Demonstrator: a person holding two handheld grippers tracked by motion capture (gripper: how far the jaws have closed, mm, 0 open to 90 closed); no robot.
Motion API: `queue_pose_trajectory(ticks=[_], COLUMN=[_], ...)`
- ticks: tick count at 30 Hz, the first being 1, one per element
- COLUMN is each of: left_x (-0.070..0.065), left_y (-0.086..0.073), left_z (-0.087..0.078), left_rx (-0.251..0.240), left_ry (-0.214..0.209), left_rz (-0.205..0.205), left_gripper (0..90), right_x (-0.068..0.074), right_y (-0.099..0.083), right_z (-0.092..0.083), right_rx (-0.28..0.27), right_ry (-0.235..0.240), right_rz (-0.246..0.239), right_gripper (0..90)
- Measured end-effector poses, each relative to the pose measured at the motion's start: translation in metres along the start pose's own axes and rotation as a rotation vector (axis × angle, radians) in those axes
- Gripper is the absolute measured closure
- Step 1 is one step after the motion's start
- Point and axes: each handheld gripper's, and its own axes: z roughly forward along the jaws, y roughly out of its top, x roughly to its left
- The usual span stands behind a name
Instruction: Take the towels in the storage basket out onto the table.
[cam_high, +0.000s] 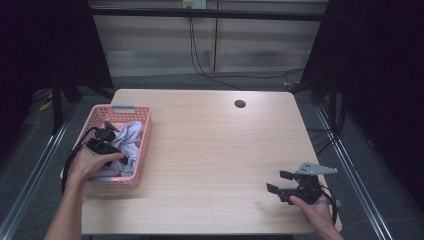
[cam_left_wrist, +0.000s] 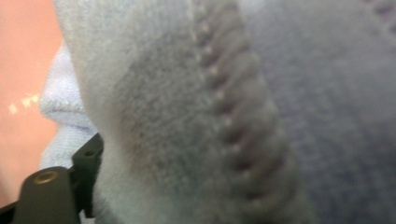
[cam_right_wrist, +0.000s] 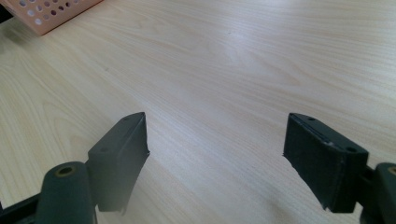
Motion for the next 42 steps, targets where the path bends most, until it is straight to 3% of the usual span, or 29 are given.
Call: queue_pose_trajectory(ticks=[5, 8, 11, 14, 18, 28, 30, 34, 35, 42], left_x=[-0.001, 0.000, -0.001, -0.003, -0.001, 0.004, 0.009, 0.014, 0.015, 0.019], left_y=[0.000, 0.001, 0.002, 0.001, -0.001, -0.006, -0.010, -0.013, -0.014, -0.019], left_z=[-0.002, -0.004, -0.005, -0.007, -0.011, -0.021, -0.031, -0.039, -0.042, -0.050], left_rx=[-0.017, -0.005, -0.004, -0.042, -0.060, -0.103, -0.149, -0.187, -0.189, -0.253], left_ry=[-0.022, -0.037, -0.027, -0.023, -0.030, -0.067, -0.093, -0.126, -0.128, -0.144], left_rz=[0.008, 0.012, 0.008, 0.026, 0.030, -0.014, -0.026, -0.041, -0.028, -0.048], left_gripper=[31.2, 35.0, 42.3, 48.4, 50.4, 53.1, 53.0, 53.1, 53.1, 52.9], right_x=[0.001, 0.002, 0.002, 0.003, 0.004, 0.002, 0.002, 0.002, 0.002, 0.002], right_y=[0.000, 0.000, 0.000, 0.000, 0.000, 0.000, 0.000, 0.000, 0.000, 0.001], right_z=[0.001, 0.001, 0.001, 0.003, 0.004, 0.002, 0.002, 0.002, 0.002, 0.002], right_rx=[0.003, 0.008, 0.016, 0.027, 0.028, 0.026, 0.025, 0.026, 0.026, 0.025], right_ry=[0.002, 0.003, -0.004, -0.011, -0.005, -0.022, -0.020, -0.018, -0.017, -0.015], right_rz=[-0.011, -0.012, -0.015, -0.021, -0.022, -0.012, -0.016, -0.014, -0.014, -0.016], right_gripper=[21.5, 22.0, 22.0, 21.7, 21.7, 21.3, 21.4, 21.4, 21.4, 21.5])
